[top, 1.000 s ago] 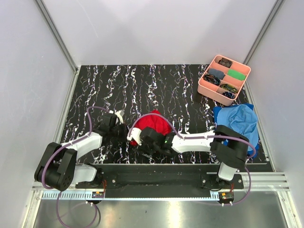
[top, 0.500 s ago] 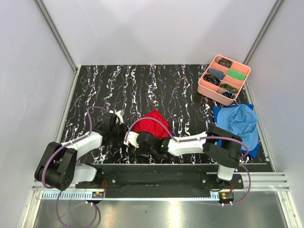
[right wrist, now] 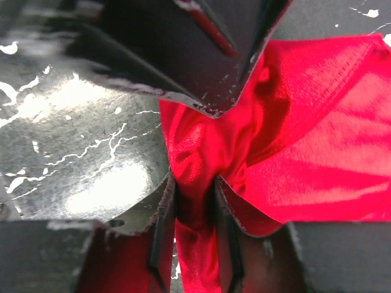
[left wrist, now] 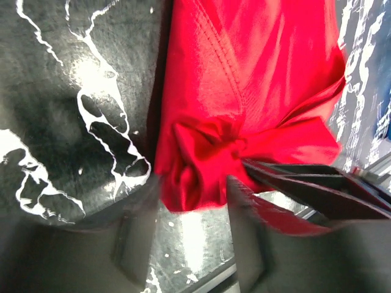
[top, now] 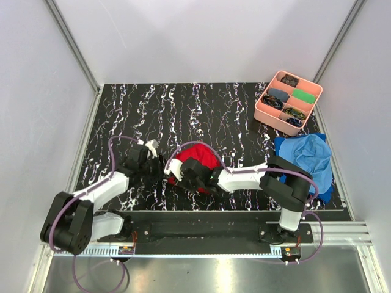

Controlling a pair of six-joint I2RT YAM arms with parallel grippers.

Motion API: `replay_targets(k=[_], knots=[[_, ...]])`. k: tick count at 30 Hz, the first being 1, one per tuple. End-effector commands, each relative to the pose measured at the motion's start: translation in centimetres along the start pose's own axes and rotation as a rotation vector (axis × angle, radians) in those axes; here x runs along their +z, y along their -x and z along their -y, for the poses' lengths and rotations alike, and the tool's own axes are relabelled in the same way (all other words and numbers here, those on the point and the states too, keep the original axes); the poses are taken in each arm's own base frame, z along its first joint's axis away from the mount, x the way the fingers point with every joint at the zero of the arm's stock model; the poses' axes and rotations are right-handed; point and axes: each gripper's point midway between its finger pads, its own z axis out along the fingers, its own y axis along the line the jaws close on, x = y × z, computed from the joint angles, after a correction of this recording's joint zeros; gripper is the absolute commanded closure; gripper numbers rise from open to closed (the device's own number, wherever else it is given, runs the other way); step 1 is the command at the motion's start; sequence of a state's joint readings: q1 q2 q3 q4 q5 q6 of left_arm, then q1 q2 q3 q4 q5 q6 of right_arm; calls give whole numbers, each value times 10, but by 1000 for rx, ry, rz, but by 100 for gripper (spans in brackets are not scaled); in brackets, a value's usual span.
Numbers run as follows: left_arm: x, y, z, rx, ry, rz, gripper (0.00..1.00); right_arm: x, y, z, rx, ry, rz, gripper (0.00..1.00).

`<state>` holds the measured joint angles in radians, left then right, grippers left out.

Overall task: Fold the napkin, place the utensils inside, and roll it up
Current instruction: Roll the napkin at the center of the board.

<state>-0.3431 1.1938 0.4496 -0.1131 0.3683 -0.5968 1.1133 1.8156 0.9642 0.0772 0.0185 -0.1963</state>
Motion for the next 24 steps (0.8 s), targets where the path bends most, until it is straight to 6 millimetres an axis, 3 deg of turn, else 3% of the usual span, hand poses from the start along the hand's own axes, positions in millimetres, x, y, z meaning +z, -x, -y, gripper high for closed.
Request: replay_targets(k=[1, 6, 11, 15, 19, 24], knots=[[-13, 19, 3, 34, 25, 106, 43, 1, -42, -25, 121, 156, -147, 71], [-23, 23, -6, 36, 58, 192, 37, -4, -41, -31, 221, 274, -130, 74], [-29, 29, 6, 78, -19, 261, 36, -9, -37, -30, 308, 401, -101, 74], [-28, 24, 11, 113, -68, 259, 35, -12, -27, -27, 389, 511, -47, 74], [-26, 24, 19, 139, -126, 277, 26, -10, -26, -24, 487, 607, -42, 74], [-19, 22, 17, 150, -134, 267, 23, -14, -24, -23, 562, 725, -28, 74]])
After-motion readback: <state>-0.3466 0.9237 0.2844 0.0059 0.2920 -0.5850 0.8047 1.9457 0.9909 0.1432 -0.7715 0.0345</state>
